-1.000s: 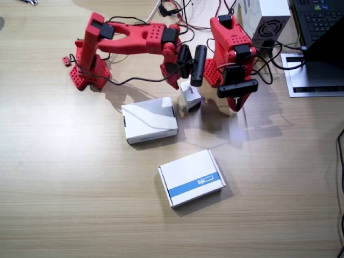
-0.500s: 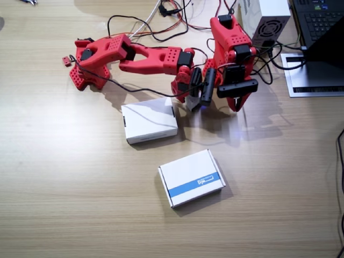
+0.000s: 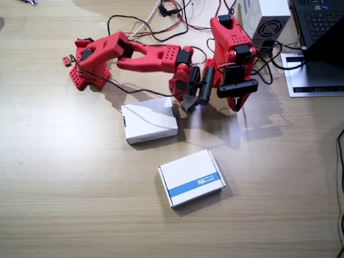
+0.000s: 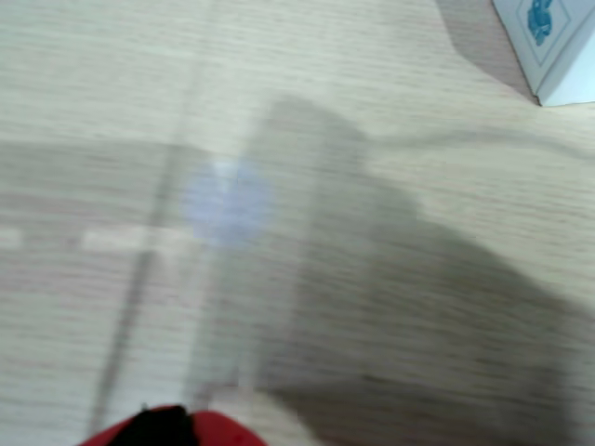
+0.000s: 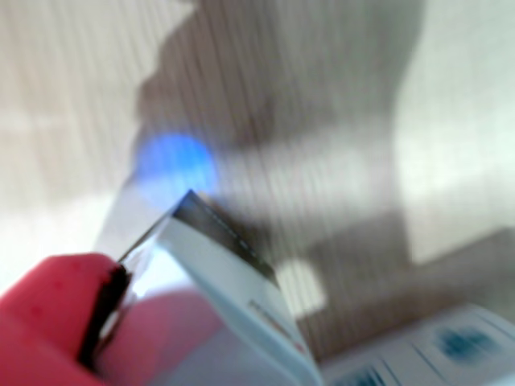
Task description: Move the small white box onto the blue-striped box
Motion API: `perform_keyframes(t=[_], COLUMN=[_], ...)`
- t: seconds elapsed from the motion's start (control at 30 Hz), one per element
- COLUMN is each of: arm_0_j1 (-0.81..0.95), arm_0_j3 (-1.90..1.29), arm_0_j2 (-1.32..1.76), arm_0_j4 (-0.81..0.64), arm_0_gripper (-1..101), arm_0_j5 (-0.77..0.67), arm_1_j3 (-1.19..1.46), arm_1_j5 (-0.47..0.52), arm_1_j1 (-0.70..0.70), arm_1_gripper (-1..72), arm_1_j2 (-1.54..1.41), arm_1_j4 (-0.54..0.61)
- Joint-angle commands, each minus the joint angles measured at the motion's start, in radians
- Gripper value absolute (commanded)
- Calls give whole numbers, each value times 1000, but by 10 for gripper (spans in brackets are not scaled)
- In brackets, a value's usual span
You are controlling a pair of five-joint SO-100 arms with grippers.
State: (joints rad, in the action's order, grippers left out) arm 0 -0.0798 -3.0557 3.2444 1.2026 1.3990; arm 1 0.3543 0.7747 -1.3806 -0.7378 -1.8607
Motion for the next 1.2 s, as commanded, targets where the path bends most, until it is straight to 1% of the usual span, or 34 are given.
perform_keyframes(t=[0.0, 0.07, 0.17, 0.23, 0.37, 0.47, 0.57, 0.63, 0.7, 0.77, 0.87, 0.93, 1.0, 1.1, 1.17], arm_0_j1=[6, 6, 6, 6, 11, 15, 28, 37, 40, 40, 37, 55, 71, 107, 155], arm_0_j3=[17, 17, 17, 17, 17, 17, 17, 17, 17, 17, 54, 83, 140, 244, 318], arm_0_j2=[21, 21, 21, 21, 21, 21, 21, 21, 21, 21, 20, 17, 17, 18, 18], arm_0_j4=[11, 9, 9, 8, 8, 6, 6, 5, 5, 3, 20, 26, 46, 95, 133], arm_0_gripper=[0, 0, 0, 0, 0, 0, 0, 0, 0, 0, 0, 0, 12, 107, 139], arm_0_j5=[2, 0, -8, -11, -12, -12, -17, -18, -21, -28, -52, -100, -144, -215, -272], arm_1_j3=[23, 66, 212, 351, 617, 781, 873, 959, 1069, 1135, 1143, 1106, 1077, 989, 920], arm_1_j5=[-17, -21, -29, -17, 40, 80, 80, 69, 58, 44, 32, 29, 32, 25, 23], arm_1_j1=[-52, -46, 35, 107, 287, 373, 391, 373, 365, 360, 376, 393, 391, 393, 394], arm_1_gripper=[207, 208, 210, 210, 211, 209, 204, 204, 204, 218, 252, 260, 269, 284, 292], arm_1_j2=[-265, -368, -528, -655, -854, -946, -959, -954, -939, -913, -877, -859, -859, -882, -917], arm_1_j4=[-14, -15, -15, -15, -15, -15, -6, 46, 143, 218, 272, 264, 236, 170, 121])
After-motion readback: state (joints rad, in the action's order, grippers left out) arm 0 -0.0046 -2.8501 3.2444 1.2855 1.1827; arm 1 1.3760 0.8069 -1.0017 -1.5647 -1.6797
